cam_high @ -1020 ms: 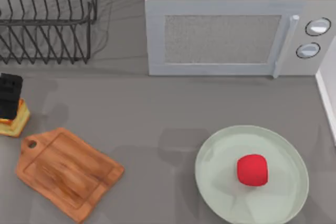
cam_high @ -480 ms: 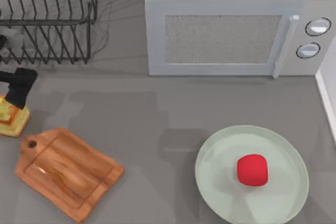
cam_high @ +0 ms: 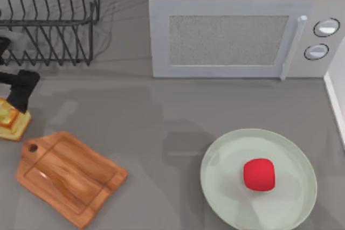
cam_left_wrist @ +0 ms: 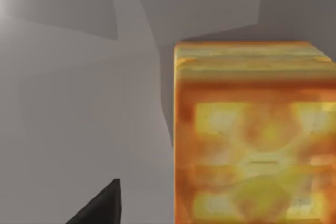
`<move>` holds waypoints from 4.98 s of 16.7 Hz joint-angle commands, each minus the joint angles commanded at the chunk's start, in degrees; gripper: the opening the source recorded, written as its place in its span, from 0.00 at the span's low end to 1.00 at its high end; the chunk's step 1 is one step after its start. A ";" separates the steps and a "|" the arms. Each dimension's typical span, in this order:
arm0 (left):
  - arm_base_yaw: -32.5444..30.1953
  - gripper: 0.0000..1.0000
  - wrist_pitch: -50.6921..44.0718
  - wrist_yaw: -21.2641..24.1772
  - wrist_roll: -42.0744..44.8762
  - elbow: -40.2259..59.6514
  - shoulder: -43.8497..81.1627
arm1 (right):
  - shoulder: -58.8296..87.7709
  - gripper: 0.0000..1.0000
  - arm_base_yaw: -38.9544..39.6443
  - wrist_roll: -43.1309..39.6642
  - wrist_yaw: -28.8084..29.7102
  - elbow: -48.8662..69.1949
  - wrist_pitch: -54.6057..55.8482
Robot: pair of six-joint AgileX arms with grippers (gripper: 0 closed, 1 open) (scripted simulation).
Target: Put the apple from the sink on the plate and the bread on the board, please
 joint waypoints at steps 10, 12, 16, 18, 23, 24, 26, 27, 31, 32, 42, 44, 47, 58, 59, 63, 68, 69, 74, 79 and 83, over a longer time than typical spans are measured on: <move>0.41 1.00 14.30 0.05 0.24 -8.38 6.04 | 0.00 1.00 0.00 0.00 0.00 0.00 0.00; 0.42 1.00 14.32 0.05 0.24 -8.39 6.05 | 0.00 1.00 0.00 0.00 0.00 0.00 0.00; 0.42 0.77 14.32 0.05 0.24 -8.39 6.05 | 0.00 1.00 0.00 0.00 0.00 0.00 0.00; 0.42 0.62 14.32 0.05 0.24 -8.39 6.05 | 0.00 1.00 0.00 0.00 0.00 0.00 0.00; 0.42 0.25 14.32 0.05 0.24 -8.39 6.05 | 0.00 1.00 0.00 0.00 0.00 0.00 0.00; 0.42 0.17 14.32 0.05 0.24 -8.39 6.05 | 0.00 1.00 0.00 0.00 0.00 0.00 0.00; 0.42 0.02 14.32 0.05 0.24 -8.39 6.05 | 0.00 1.00 0.00 0.00 0.00 0.00 0.00; 0.42 0.00 14.32 0.05 0.24 -8.39 6.05 | 0.00 1.00 0.00 0.00 0.00 0.00 0.00; 0.42 0.00 14.32 0.05 0.24 -8.39 6.05 | 0.00 1.00 0.00 0.00 0.00 0.00 0.00; 0.42 0.00 14.32 0.05 0.24 -8.39 6.05 | 0.00 1.00 0.00 0.00 0.00 0.00 0.00; 0.21 0.00 0.71 0.30 0.07 0.18 1.65 | 0.00 1.00 0.00 0.00 0.00 0.00 0.00; 0.15 0.00 -4.16 0.27 0.00 3.41 -0.16 | 0.00 1.00 0.00 0.00 0.00 0.00 0.00; 0.11 0.00 -6.95 0.26 -0.07 5.79 -1.64 | 0.00 1.00 0.00 0.00 0.00 0.00 0.00; -9.76 0.00 -2.32 0.10 -16.29 -6.31 -8.61 | 0.00 1.00 0.00 0.00 0.00 0.00 0.00; -11.87 0.00 -1.38 0.08 -20.06 -8.87 -10.14 | 0.00 1.00 0.00 0.00 0.00 0.00 0.00; -19.34 0.00 2.19 -0.04 -32.29 -18.07 -15.86 | 0.00 1.00 0.00 0.00 0.00 0.00 0.00; -21.67 0.00 3.49 -0.11 -35.33 -20.90 -17.91 | 0.00 1.00 0.00 0.00 0.00 0.00 0.00; -21.40 0.00 3.33 -0.09 -35.15 -20.77 -17.63 | 0.00 1.00 0.00 0.00 0.00 0.00 0.00; -21.41 0.00 6.35 -0.10 -35.15 -22.60 -16.63 | 0.00 1.00 0.00 0.00 0.00 0.00 0.00; -21.48 0.00 10.27 -0.06 -35.13 -25.11 -15.19 | 0.00 1.00 0.00 0.00 0.00 0.00 0.00; -21.53 0.00 13.81 -0.08 -35.12 -27.11 -14.10 | 0.00 1.00 0.00 0.00 0.00 0.00 0.00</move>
